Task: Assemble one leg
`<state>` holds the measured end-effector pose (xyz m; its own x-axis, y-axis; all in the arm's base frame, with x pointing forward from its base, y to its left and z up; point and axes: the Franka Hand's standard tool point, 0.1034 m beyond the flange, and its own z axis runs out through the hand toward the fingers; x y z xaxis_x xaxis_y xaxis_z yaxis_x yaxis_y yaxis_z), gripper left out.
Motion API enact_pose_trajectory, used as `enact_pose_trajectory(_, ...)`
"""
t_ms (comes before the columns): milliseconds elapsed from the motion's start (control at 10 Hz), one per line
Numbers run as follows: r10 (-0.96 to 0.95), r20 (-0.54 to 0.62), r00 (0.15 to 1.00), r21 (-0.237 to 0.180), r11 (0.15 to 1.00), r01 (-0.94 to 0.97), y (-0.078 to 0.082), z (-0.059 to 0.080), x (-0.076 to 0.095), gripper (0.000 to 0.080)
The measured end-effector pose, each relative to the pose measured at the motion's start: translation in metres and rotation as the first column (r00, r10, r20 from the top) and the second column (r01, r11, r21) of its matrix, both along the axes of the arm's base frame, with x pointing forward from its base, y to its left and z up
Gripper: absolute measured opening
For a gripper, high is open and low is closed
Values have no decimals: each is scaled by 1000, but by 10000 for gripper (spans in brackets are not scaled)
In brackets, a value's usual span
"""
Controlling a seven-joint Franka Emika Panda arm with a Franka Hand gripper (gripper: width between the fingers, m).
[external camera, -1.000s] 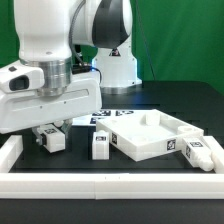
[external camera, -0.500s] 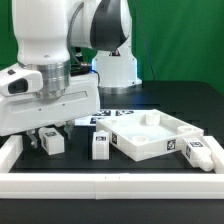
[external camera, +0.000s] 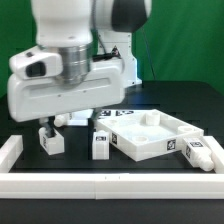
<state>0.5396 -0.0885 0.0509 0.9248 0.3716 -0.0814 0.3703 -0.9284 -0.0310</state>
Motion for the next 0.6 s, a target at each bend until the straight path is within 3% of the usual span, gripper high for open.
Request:
enact_pose_trajectory(100, -17, 12, 1000, -3, 1000, 17, 18, 4, 9, 649)
enact_pose_trajectory(200, 22, 25, 999, 3, 1000, -22, 20, 0, 12, 649)
enact_pose_trajectory(300, 25, 23, 999, 15, 1000, -25, 5, -10, 5, 649)
enact_pose_trajectory(600, -4, 28, 1000, 11, 1000, 4, 14, -8, 8, 649)
